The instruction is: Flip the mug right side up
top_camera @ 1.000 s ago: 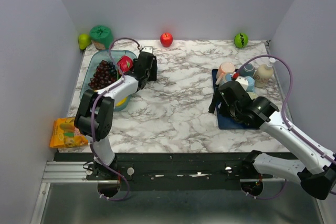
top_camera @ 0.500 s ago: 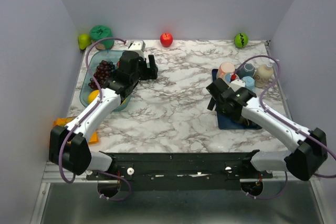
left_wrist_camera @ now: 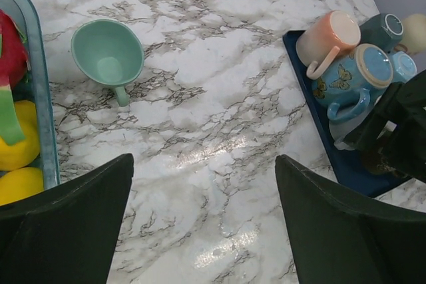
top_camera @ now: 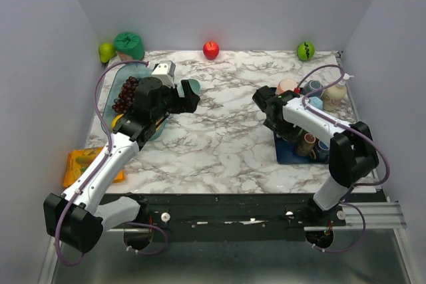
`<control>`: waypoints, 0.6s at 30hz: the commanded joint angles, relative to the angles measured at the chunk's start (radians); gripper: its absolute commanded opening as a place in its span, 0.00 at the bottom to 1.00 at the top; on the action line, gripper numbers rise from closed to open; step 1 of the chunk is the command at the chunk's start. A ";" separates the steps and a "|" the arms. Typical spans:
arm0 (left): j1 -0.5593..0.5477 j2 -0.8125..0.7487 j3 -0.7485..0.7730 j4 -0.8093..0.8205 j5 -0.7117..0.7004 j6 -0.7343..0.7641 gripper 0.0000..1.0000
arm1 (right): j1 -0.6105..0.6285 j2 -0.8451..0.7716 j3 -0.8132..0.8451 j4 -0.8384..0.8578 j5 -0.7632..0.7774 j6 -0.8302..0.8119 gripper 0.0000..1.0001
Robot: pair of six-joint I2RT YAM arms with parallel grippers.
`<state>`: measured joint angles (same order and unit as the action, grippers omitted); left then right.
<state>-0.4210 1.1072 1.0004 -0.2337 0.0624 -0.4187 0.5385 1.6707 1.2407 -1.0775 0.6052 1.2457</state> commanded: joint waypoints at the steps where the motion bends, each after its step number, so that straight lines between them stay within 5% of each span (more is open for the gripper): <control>1: -0.004 -0.012 -0.009 -0.045 0.025 0.020 0.95 | -0.025 0.035 0.019 -0.003 0.047 0.044 0.82; 9: -0.002 0.011 0.006 -0.049 0.030 0.040 0.96 | -0.069 0.055 -0.004 0.086 0.062 -0.008 0.79; 18: -0.001 0.040 0.014 -0.044 0.040 0.049 0.96 | -0.095 0.047 -0.044 0.132 0.050 -0.055 0.59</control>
<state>-0.4210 1.1389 0.9985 -0.2790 0.0689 -0.3870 0.4469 1.7115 1.2289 -0.9806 0.6170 1.2018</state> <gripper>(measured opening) 0.954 0.619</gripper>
